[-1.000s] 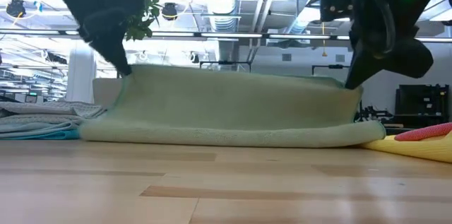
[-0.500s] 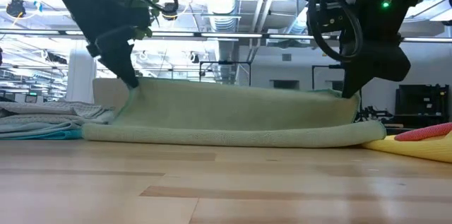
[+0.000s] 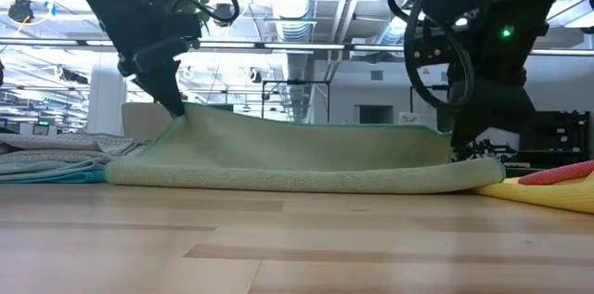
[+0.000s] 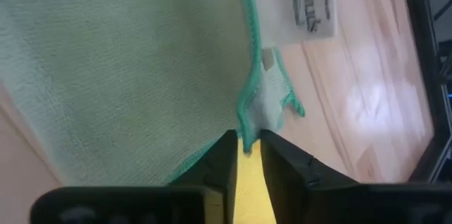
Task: Fold microfiber towels
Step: Fold the light green microfiber cloth
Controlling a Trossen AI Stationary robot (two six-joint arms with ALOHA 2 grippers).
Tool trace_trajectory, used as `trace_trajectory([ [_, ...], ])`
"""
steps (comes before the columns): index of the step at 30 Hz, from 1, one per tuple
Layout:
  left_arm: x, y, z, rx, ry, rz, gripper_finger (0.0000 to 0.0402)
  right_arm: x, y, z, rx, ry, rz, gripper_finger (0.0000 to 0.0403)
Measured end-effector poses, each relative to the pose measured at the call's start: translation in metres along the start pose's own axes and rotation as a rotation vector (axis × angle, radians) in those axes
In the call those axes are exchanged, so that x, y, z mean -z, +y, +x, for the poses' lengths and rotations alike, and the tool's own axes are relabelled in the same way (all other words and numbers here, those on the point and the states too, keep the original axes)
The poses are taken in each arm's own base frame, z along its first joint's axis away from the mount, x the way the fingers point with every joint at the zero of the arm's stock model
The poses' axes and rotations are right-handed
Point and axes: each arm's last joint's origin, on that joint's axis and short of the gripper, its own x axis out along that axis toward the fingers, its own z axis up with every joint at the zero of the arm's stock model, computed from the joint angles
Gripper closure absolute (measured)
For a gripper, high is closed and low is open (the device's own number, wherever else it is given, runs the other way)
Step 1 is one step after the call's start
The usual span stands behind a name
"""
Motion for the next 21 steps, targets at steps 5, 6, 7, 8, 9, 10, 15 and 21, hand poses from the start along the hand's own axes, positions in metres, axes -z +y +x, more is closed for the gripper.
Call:
trace_trajectory([
  [5,0.000,0.000,0.001,0.034,0.028,-0.003,0.0377,0.000,-0.002,0.000,0.010,-0.005,0.006,0.0282],
  [6,0.001,0.000,0.001,0.041,0.033,-0.003,0.0365,-0.001,-0.004,-0.001,0.008,-0.004,0.009,0.0276],
  [7,0.001,0.000,0.001,0.046,0.036,-0.001,0.0350,-0.001,-0.004,-0.002,0.005,-0.004,0.010,0.0269],
  [8,0.001,0.000,0.001,0.050,0.037,0.004,0.0334,-0.001,-0.004,-0.002,0.005,-0.002,0.009,0.0262],
  [9,0.001,-0.001,0.001,0.053,0.038,0.005,0.0318,0.000,-0.005,-0.002,0.006,0.005,0.006,0.0256],
  [10,0.001,-0.001,0.001,0.057,0.040,0.005,0.0300,0.000,-0.006,-0.003,0.008,0.007,0.004,0.0250],
  [15,0.000,-0.001,0.001,0.068,0.043,-0.019,0.0224,-0.001,-0.012,-0.019,0.049,0.016,-0.031,0.0232],
  [21,0.002,-0.022,-0.008,0.425,0.095,0.147,0.0195,0.013,-0.018,-0.065,-0.045,-0.123,-0.049,0.0229],
])
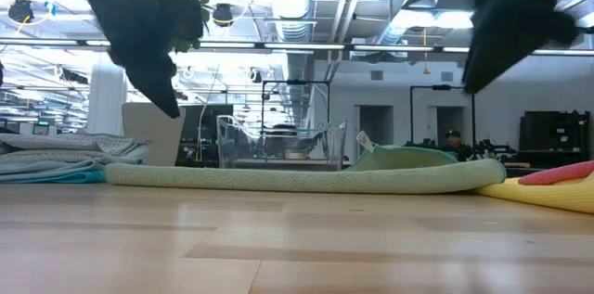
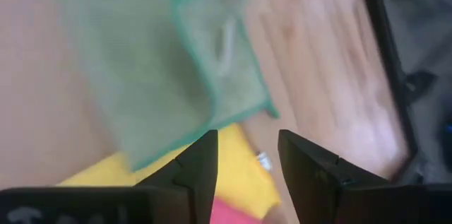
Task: Fold microfiber towels
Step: Fold the light green microfiber cloth
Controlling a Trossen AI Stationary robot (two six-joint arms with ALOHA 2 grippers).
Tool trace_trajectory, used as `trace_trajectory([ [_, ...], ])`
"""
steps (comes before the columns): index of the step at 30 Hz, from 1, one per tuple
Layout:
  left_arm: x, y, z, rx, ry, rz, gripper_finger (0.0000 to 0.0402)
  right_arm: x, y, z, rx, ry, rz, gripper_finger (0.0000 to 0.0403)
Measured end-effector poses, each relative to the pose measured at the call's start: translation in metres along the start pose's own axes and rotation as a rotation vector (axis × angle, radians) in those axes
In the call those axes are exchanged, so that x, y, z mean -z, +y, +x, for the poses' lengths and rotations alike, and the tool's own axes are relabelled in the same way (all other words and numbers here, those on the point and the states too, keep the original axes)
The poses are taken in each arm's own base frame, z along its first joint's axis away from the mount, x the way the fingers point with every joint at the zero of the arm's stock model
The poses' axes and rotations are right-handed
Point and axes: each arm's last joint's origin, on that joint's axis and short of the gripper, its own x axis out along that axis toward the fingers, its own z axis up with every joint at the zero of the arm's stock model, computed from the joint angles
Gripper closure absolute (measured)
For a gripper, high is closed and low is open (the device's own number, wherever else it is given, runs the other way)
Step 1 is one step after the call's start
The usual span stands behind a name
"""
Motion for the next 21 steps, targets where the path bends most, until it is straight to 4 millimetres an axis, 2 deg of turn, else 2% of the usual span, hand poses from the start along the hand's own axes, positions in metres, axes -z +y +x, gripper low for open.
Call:
trace_trajectory([
  [2,0.002,-0.010,-0.001,0.058,-0.005,0.080,0.0194,0.010,-0.003,-0.017,-0.048,-0.049,0.016,0.0229],
  [5,0.006,-0.019,-0.003,0.018,-0.032,0.137,0.0194,0.022,-0.012,-0.039,-0.103,-0.147,0.091,0.0229],
  [7,0.008,-0.022,-0.004,-0.021,-0.059,0.154,0.0193,0.026,-0.015,-0.047,-0.154,-0.214,0.107,0.0230],
  [9,0.007,-0.023,-0.004,-0.046,-0.085,0.168,0.0193,0.025,-0.014,-0.046,-0.211,-0.278,0.092,0.0233],
  [12,0.004,-0.024,-0.004,-0.044,-0.110,0.178,0.0193,0.014,-0.011,-0.033,-0.295,-0.346,0.073,0.0239],
  [16,0.008,-0.024,0.001,-0.010,-0.129,0.176,0.0193,0.000,-0.002,0.002,-0.410,-0.347,0.009,0.0242],
  [21,0.024,-0.018,0.013,0.007,-0.098,0.122,0.0193,-0.009,0.010,0.046,-0.377,-0.310,-0.155,0.0231],
])
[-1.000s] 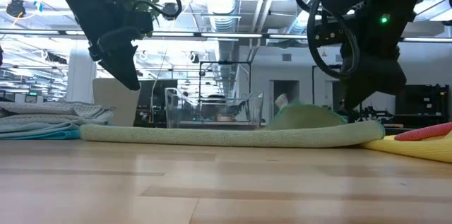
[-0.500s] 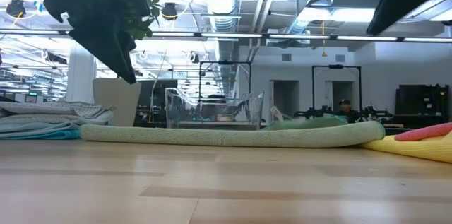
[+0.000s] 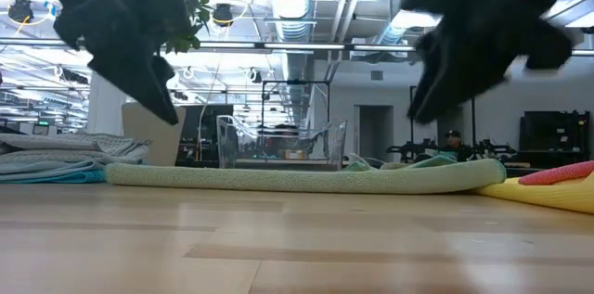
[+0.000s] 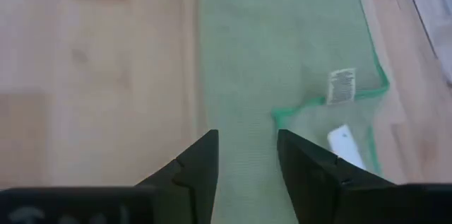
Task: Fold microfiber towels
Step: Fold the light green microfiber cloth
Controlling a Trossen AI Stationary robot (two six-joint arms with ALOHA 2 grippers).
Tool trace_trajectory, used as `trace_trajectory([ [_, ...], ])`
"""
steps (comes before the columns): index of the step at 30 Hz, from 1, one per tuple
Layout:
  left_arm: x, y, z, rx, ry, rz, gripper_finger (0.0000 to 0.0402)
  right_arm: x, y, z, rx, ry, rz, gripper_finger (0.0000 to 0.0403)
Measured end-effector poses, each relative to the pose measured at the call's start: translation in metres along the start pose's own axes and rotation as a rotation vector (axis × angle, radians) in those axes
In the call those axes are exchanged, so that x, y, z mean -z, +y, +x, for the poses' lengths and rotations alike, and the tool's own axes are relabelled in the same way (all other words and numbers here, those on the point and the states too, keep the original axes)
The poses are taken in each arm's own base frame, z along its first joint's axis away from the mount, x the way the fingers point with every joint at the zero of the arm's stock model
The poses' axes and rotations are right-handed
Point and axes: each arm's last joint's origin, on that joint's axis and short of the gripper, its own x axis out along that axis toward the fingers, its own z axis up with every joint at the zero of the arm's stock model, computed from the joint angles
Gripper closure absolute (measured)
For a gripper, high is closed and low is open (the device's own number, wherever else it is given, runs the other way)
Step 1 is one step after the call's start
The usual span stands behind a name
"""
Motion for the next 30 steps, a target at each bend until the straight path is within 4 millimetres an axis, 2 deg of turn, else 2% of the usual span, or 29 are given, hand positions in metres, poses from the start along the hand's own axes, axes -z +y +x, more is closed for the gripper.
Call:
trace_trajectory([
  [6,0.010,0.000,0.005,0.018,0.005,-0.032,0.0193,0.000,-0.009,0.043,0.033,0.067,-0.076,0.0221],
  [10,0.010,0.000,0.005,0.019,0.005,-0.031,0.0193,0.004,-0.018,0.059,0.021,0.126,-0.054,0.0226],
  [13,0.010,0.000,0.005,0.017,0.005,-0.027,0.0193,0.005,-0.024,0.064,0.018,0.148,-0.027,0.0246],
  [18,0.010,0.001,0.005,0.011,0.004,-0.019,0.0193,0.004,-0.028,0.064,0.012,0.154,-0.015,0.0323],
  [22,0.010,0.001,0.005,0.009,0.001,-0.012,0.0193,0.001,-0.034,0.055,0.014,0.140,-0.003,0.0387],
  [30,0.010,0.001,0.005,0.002,-0.004,-0.013,0.0193,-0.002,-0.052,0.030,0.052,0.129,0.025,0.0384],
])
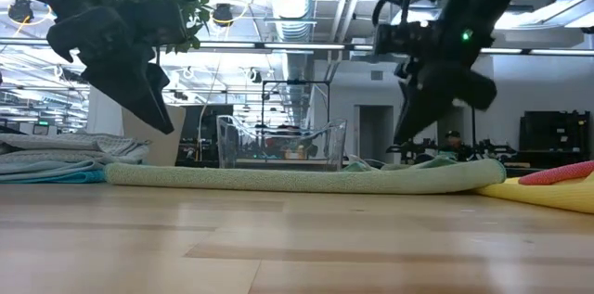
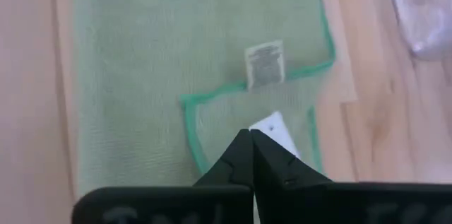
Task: Fold microfiber towels
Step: Fold the light green microfiber cloth
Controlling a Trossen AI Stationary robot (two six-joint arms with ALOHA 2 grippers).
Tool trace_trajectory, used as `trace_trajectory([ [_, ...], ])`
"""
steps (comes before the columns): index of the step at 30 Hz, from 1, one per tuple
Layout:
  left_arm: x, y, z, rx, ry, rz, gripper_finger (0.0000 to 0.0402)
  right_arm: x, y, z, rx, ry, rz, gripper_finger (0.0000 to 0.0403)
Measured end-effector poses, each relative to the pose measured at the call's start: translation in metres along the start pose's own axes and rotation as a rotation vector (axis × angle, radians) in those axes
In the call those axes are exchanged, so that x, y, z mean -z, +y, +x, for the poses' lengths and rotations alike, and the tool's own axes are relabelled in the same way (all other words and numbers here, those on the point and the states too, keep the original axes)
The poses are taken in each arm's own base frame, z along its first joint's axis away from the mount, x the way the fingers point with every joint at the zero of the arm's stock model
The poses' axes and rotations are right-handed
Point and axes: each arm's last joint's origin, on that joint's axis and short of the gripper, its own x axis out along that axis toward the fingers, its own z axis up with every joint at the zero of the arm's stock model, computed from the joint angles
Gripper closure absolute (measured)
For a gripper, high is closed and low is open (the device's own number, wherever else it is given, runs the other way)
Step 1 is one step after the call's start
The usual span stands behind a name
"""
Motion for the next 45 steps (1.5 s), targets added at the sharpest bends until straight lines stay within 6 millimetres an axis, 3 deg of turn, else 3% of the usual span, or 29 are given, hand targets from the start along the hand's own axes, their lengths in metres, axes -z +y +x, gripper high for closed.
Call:
trace_trajectory([
  [5,0.000,0.000,0.000,-0.010,-0.008,-0.001,0.0193,-0.015,0.002,-0.008,-0.086,-0.150,0.046,0.0354],
  [12,-0.001,0.000,0.000,-0.019,-0.016,-0.001,0.0193,-0.009,0.022,0.019,-0.106,-0.084,-0.016,0.0251],
  [17,-0.002,0.000,0.000,-0.015,-0.025,-0.003,0.0194,-0.003,0.026,0.038,-0.091,-0.021,-0.016,0.0220],
  [22,-0.002,0.000,0.000,-0.015,-0.025,-0.004,0.0194,-0.003,0.024,0.045,-0.085,-0.005,0.025,0.0249],
  [30,-0.002,0.000,0.000,-0.015,-0.025,-0.003,0.0194,-0.003,0.019,0.035,-0.083,-0.009,0.026,0.0387],
  [37,-0.003,0.000,0.000,-0.038,-0.046,-0.009,0.0194,-0.007,0.011,0.019,-0.063,-0.048,0.053,0.0346],
  [45,-0.007,-0.005,0.000,0.014,-0.126,-0.030,0.0194,-0.008,0.010,0.015,-0.086,-0.057,0.051,0.0331],
])
